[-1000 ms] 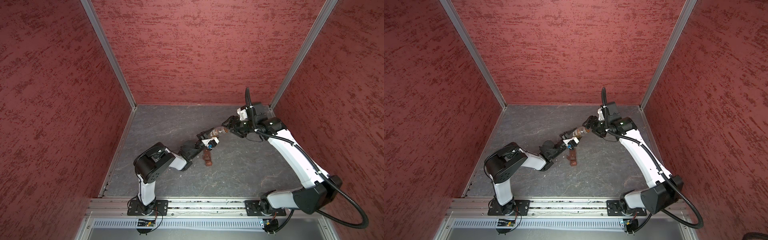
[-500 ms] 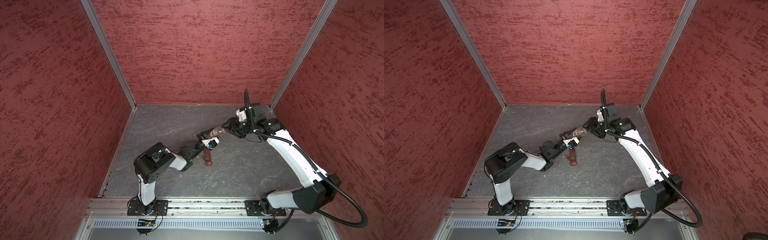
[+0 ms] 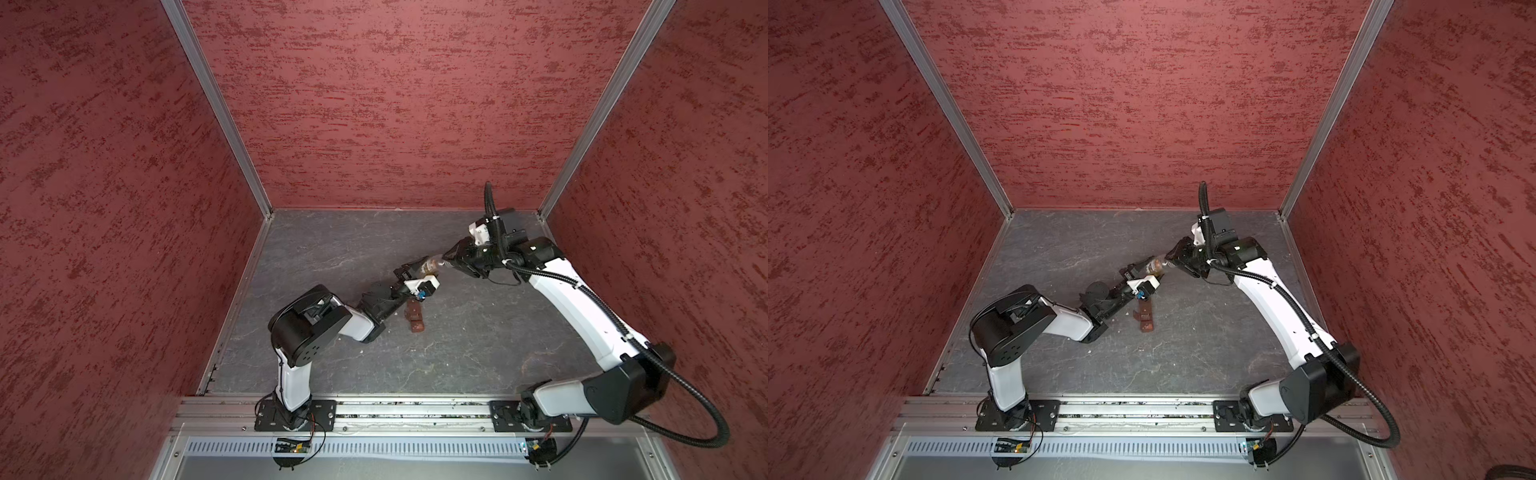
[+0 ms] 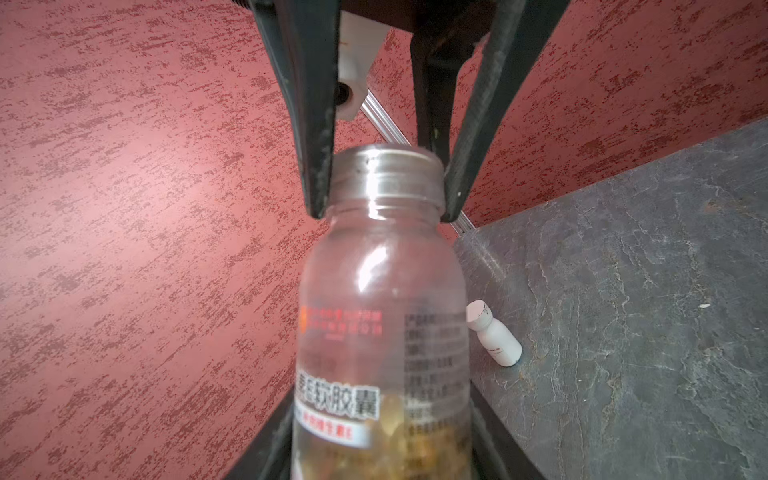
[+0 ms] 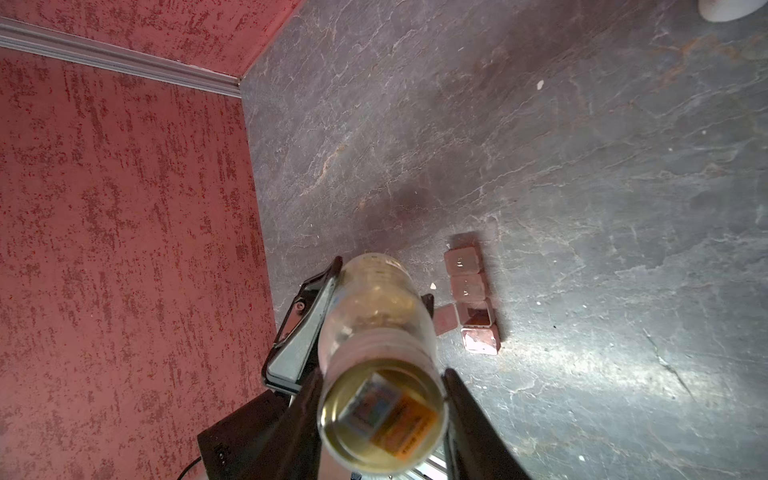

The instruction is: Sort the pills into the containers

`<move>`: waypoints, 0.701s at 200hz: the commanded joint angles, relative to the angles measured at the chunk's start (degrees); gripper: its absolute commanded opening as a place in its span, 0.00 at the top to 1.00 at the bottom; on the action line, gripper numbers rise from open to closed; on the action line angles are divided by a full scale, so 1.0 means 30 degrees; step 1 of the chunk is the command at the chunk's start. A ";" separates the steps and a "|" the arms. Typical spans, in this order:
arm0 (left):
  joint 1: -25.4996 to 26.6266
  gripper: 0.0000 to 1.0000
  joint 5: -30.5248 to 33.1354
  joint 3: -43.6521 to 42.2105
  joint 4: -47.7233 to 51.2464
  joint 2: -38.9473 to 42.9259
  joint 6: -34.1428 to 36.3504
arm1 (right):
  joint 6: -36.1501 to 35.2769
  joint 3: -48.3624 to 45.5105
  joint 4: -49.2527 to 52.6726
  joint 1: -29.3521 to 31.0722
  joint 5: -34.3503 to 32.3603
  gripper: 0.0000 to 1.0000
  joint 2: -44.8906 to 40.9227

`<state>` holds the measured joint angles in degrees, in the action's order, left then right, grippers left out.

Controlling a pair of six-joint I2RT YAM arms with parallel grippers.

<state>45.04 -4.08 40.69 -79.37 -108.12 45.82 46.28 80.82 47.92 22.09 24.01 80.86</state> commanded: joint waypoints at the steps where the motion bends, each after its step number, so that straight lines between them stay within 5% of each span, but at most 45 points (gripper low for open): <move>1: 0.0104 1.00 0.0071 0.0105 -0.0510 -0.0114 0.0047 | -0.0100 0.0107 -0.0279 0.0028 0.0027 0.61 0.0146; 45: 0.0018 1.00 -0.0678 -0.0402 -0.0492 0.0348 -0.0480 | -0.3496 0.1373 0.0619 0.0035 0.0863 0.70 0.0582; 95: 0.0208 1.00 -0.2313 -0.1740 0.1198 0.1952 -0.1465 | -1.3925 0.0578 0.0818 0.0077 0.4753 0.73 -0.0737; 140: 0.0530 1.00 -0.3021 -0.2913 0.2786 0.3465 -0.2500 | -2.0604 -0.0719 0.1009 0.0076 0.5953 0.73 -0.2582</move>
<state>45.52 -9.96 33.89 -76.40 -98.96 40.47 1.50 79.46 51.55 21.91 35.33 76.60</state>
